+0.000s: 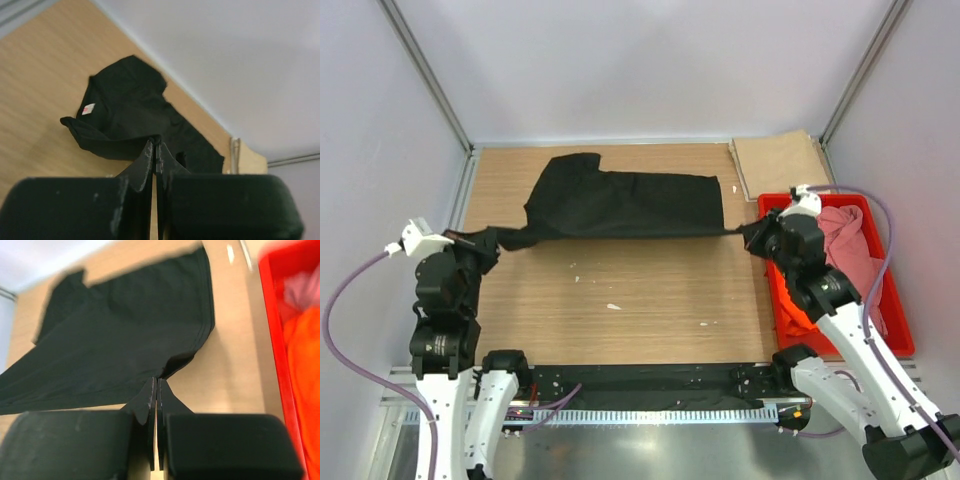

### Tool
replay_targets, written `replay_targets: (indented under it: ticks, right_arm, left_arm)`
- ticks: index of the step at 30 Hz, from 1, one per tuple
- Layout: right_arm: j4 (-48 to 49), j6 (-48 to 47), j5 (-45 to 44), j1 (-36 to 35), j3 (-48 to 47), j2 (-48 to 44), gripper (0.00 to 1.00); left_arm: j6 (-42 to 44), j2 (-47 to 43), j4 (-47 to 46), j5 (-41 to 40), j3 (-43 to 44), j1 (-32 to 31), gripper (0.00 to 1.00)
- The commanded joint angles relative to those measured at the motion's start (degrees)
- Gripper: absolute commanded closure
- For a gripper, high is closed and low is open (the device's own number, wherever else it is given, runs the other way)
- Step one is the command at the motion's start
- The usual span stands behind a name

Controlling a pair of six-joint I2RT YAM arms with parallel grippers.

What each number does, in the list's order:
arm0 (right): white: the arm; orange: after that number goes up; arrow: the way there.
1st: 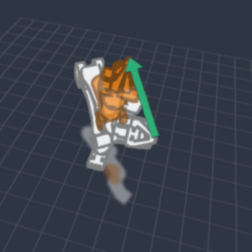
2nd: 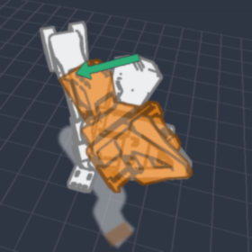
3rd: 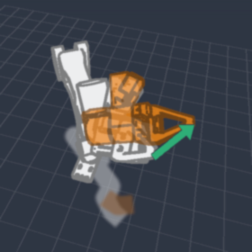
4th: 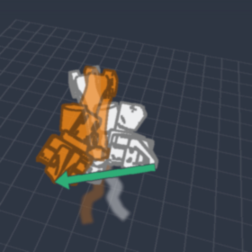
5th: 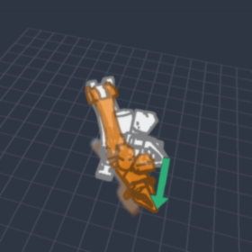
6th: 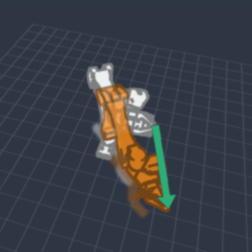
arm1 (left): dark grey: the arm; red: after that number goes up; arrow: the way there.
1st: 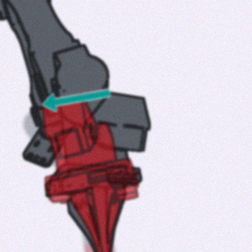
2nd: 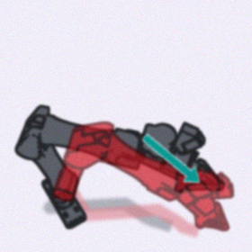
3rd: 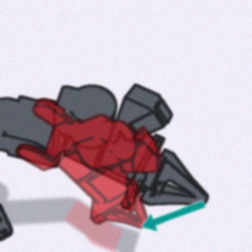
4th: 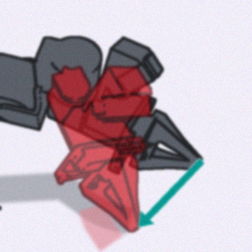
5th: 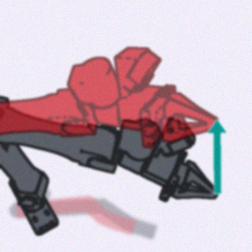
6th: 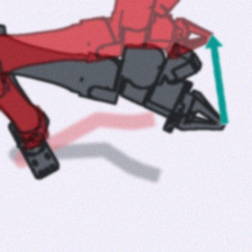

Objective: Fold and stack the t-shirts
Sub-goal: Flatten the tshirt out, then fold the tshirt

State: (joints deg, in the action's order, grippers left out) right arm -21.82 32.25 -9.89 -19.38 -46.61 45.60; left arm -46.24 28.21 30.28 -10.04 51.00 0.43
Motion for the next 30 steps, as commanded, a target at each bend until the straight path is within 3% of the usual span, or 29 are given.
replay_targets:
  ticks: [1,6,15,22,30]
  right_arm:
    - [-4.63,5.62,1.8,0.04,6.52,-2.27,0.99]
    - [-10.07,9.76,3.12,0.13,13.91,-4.99,0.99]
    - [-12.98,14.25,3.92,-0.05,19.19,-7.81,0.99]
    - [-8.68,12.31,2.51,0.04,17.0,-2.2,0.99]
    - [-2.8,8.45,-1.53,0.04,11.11,10.54,0.99]
  left_arm:
    - [-3.16,0.27,11.62,-2.52,-4.14,0.1,1.0]
    - [-4.38,0.18,19.27,-5.77,-6.7,0.1,1.0]
    - [-4.04,7.98,17.89,-4.19,-9.34,0.1,1.0]
    - [-0.35,16.34,12.35,-5.95,-8.82,0.1,1.0]
    - [10.28,27.94,3.57,1.85,-4.43,0.1,1.0]
